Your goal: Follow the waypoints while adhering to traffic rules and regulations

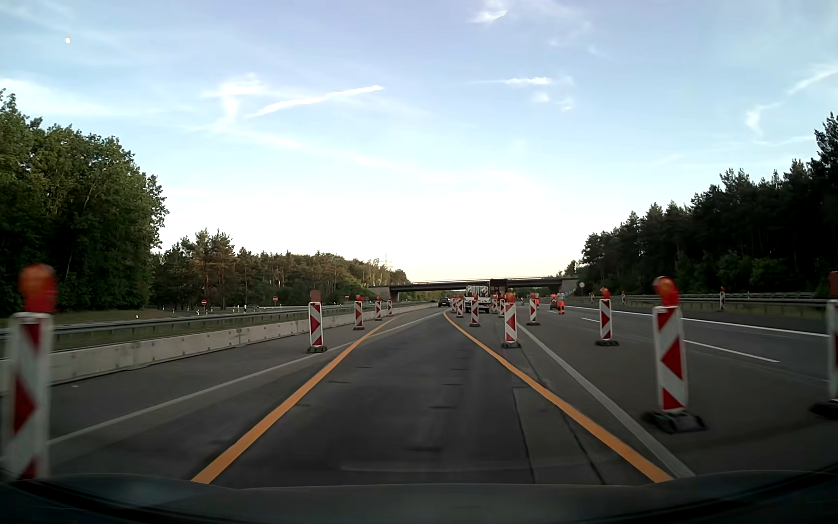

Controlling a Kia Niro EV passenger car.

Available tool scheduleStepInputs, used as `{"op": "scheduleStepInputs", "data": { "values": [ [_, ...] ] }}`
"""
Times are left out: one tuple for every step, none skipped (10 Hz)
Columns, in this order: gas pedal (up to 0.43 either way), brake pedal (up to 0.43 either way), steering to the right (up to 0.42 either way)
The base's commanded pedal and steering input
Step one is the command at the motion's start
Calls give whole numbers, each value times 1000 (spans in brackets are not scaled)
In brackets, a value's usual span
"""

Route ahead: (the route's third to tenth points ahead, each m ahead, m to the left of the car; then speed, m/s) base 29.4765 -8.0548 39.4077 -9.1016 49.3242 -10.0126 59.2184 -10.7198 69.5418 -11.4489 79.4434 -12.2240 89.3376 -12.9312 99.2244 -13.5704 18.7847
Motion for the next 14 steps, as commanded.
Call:
{"op": "scheduleStepInputs", "data": {
  "values": [
    [47, 0, -5],
    [59, 0, -5],
    [67, 0, -4],
    [79, 0, -2],
    [79, 0, 1],
    [79, 0, 3],
    [79, 0, 3],
    [79, 0, 3],
    [79, 0, 4],
    [79, 0, 4],
    [79, 0, 4],
    [79, 0, 4],
    [79, 0, 4],
    [79, 0, 3]
  ]
}}
